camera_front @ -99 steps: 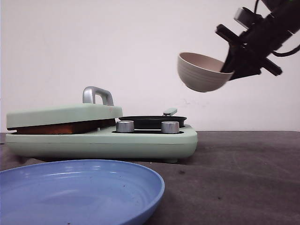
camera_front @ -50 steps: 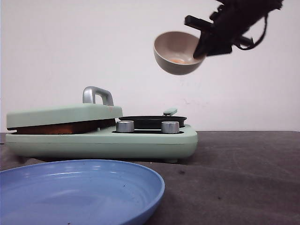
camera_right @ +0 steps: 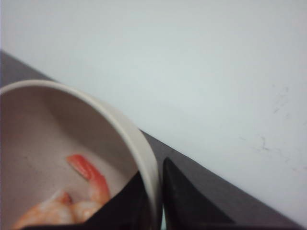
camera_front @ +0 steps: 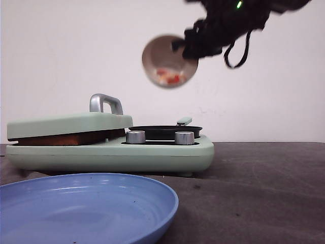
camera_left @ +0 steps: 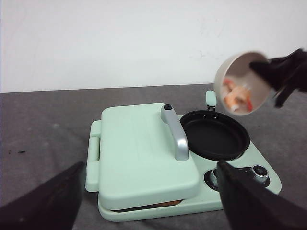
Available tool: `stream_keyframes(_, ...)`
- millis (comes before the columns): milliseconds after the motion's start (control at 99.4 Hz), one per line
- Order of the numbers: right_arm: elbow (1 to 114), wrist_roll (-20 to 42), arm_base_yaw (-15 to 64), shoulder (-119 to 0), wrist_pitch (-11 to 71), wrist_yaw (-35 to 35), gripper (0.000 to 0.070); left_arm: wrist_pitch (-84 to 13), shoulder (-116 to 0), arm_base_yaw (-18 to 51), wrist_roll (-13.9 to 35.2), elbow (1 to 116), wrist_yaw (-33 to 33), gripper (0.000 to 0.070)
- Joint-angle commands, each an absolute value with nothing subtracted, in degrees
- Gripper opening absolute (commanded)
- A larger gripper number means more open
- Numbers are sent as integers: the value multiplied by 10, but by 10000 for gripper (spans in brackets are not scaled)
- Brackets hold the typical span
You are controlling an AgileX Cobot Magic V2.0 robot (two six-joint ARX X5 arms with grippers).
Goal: Make breakfast with bread and shrimp
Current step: 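Tilt the bowl over the black frying pan to pour the shrimp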
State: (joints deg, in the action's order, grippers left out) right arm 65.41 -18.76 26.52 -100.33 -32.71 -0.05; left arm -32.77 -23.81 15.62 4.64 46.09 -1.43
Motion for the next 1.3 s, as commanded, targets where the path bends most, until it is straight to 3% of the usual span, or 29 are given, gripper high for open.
stream_keyframes(0, 664, -281, 274, -1025, -368, 17, 3, -322, -239, 158, 50, 464, -15, 470)
stream_keyframes(292, 664, -442, 284, -1073, -445, 39, 3, -322, -239, 158, 49, 464, -15, 470)
stream_keyframes(503, 664, -505, 288, -1073, -478, 50, 2, -322, -239, 158, 46, 464, -15, 470)
stream_keyframes(1287, 664, -518, 291, -1073, -650, 60, 3, -322, -239, 158, 45, 464, -15, 470)
